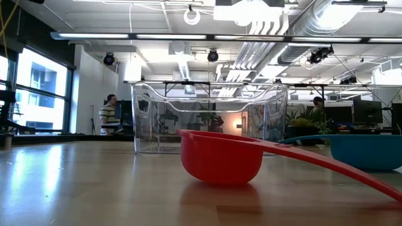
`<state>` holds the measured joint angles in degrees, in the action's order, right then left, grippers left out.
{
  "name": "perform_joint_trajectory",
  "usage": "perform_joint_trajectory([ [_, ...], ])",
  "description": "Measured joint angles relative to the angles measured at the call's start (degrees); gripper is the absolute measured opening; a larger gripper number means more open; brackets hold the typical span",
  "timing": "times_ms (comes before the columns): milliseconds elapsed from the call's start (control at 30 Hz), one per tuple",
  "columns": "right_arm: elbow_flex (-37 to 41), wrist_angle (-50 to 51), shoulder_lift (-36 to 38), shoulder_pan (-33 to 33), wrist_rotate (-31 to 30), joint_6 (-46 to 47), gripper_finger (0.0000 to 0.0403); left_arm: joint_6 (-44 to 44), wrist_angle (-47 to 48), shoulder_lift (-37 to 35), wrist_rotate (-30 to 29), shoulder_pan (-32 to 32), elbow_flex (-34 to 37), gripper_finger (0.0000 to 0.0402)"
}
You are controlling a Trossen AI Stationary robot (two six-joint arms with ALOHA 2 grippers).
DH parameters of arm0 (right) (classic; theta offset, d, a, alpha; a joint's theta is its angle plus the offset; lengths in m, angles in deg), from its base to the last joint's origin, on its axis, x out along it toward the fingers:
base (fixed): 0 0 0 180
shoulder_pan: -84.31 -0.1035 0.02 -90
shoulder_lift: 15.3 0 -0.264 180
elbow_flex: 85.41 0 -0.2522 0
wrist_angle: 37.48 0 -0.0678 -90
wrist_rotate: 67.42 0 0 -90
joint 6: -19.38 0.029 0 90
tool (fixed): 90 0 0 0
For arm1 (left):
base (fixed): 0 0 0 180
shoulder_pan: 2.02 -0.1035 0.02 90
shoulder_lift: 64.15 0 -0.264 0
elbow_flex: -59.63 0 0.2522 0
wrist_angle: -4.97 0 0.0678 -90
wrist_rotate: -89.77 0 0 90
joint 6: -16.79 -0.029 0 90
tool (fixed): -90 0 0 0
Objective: Nest measuring cups in basket
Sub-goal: Stack the yellow measuring cup on top of the dark blue measuring cup
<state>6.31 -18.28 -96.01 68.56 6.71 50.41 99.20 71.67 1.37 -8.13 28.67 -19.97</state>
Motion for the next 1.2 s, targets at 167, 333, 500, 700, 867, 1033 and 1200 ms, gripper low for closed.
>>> perform_joint_trajectory([
  [167, -8.6, 7.9, -5.6, 0.0, -0.1, -1.5, 0.0179, 0.5, 0.2, 0.3, -0.1, 1.3, -1.8, 0.0007],
  [333, -16.3, 17.6, -11.1, 0.4, -0.8, -0.8, 0.0179, 1.6, 2.9, 1.5, -0.2, 1.8, -2.0, 0.0007],
  [500, -20.8, 22.3, -16.5, 0.4, -0.9, 2.2, 0.0179, 2.0, 9.5, 4.2, -1.2, 1.8, -1.9, 0.0007],
  [700, -21.4, 23.6, -21.8, 0.4, 0.0, 5.5, 0.0179, 1.5, 10.2, 7.9, -3.9, 1.8, -1.9, 0.0007],
  [867, -21.4, 23.5, -25.1, 0.4, -0.1, 8.0, 0.0179, 2.0, 10.2, 11.4, -4.5, 1.8, -1.9, 0.0007],
  [1033, -21.4, 23.2, -27.3, 0.4, -0.2, 10.1, 0.0179, 2.5, 10.2, 14.5, -8.0, 1.8, -1.9, 0.0008],
  [1200, -21.4, 23.0, -28.9, 0.0, -0.6, 12.4, 0.0179, 2.5, 10.1, 17.2, -10.7, 1.8, -1.9, 0.0008],
])
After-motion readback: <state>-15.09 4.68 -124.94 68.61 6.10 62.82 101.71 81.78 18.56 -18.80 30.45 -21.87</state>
